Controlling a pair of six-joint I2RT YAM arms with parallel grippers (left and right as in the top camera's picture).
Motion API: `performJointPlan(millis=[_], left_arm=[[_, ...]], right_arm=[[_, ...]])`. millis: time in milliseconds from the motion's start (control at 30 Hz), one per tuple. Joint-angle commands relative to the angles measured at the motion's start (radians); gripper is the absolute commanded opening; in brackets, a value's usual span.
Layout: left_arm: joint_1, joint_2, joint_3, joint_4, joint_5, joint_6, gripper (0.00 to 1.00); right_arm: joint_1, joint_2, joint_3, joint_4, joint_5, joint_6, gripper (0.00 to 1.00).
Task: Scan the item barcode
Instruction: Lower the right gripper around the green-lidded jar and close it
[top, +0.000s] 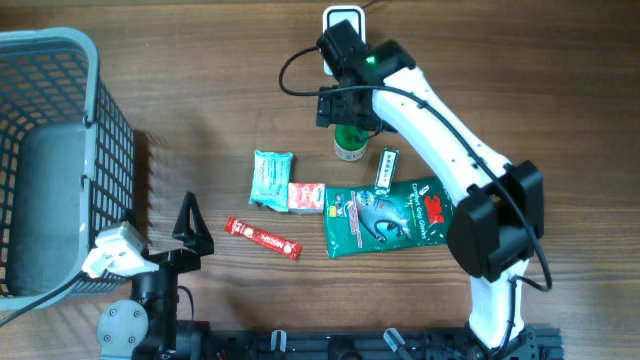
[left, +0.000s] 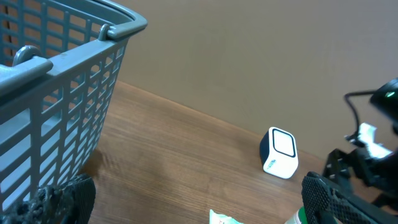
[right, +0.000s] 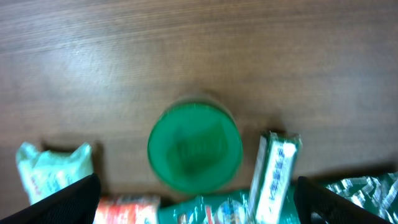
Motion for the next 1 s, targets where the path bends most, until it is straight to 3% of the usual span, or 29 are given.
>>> performJointPlan(millis=[0, 200, 567, 967], left_arm=[[-0.004, -0.008, -0.003, 0.002, -0.002, 0.016, 1.00], [-0.004, -0.008, -0.003, 0.002, -0.002, 0.016, 1.00], [-0.004, -0.008, -0.003, 0.002, -0.002, 0.016, 1.00], [-0.004, -0.008, -0.003, 0.002, -0.002, 0.016, 1.00]], right_arm=[[0.002, -0.043, 0.048, -0.043, -0.084, -0.030, 1.00], [-0.001, -0.041, 0.036, -0.026, -0.106, -0.042, 0.99], [-0.077, -0.036, 0.097, -0.165, -0.211, -0.003, 0.99], [-0.074, 0.186, 0.097, -0.083, -0.198, -0.088, 0.99]])
